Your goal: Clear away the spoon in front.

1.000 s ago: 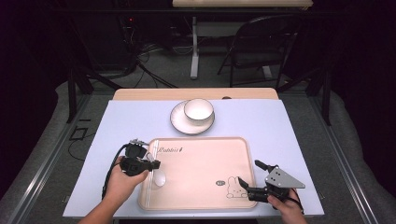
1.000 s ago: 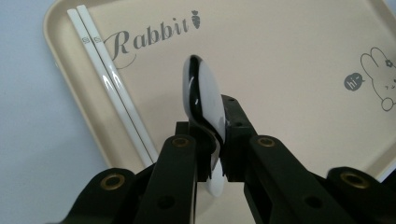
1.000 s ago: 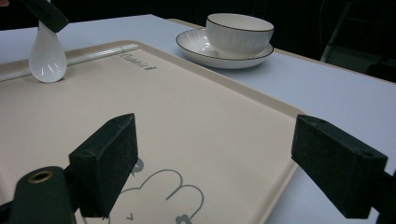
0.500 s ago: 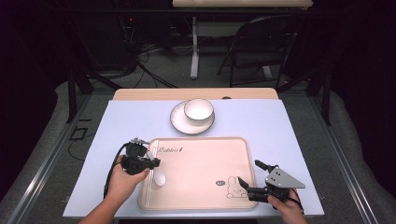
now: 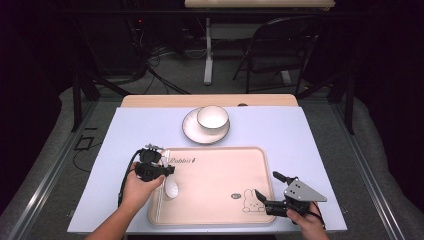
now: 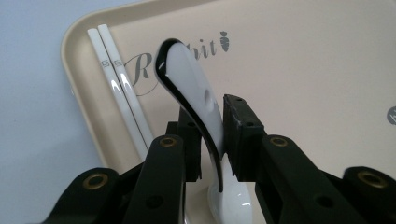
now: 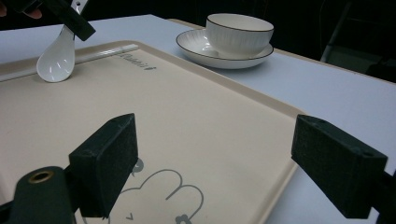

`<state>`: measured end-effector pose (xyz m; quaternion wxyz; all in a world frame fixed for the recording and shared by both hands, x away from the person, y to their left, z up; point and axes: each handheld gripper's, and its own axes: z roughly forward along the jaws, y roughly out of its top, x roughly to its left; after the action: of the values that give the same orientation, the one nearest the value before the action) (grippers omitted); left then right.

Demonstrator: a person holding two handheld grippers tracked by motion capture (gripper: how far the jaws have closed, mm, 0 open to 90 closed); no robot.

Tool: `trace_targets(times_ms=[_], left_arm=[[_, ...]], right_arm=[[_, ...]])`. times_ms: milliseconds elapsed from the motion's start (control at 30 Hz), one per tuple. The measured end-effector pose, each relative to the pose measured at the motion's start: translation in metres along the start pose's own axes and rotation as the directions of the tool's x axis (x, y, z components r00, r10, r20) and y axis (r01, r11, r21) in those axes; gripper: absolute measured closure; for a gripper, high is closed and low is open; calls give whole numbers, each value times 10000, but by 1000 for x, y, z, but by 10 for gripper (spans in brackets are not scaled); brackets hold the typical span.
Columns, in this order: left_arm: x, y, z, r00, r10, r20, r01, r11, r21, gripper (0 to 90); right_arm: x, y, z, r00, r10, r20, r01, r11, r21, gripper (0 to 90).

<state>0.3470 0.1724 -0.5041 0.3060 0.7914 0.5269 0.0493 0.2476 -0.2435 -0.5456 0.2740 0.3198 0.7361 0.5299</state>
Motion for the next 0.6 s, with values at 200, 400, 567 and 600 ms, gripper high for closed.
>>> trace_targets(times_ms=[200,400,567,600], left_arm=[[4,3,9,9998,-129,-134,131,9999,106,754],[8,5,15,9995,-272,-160,275,9994,190,738],[11,5,21,9987,-496,-134,497,9987,91,719],[12,5,22,9986,-520,-116,521,9986,90,719]], right_arm=[[0,0,0,10000,-22,-34,22,10000,-5,140],[0,0,0,10000,2,-37,-2,10000,-22,140],[0,0,0,10000,-13,-54,13,10000,-6,140],[0,0,0,10000,-26,-59,26,10000,-3,140]])
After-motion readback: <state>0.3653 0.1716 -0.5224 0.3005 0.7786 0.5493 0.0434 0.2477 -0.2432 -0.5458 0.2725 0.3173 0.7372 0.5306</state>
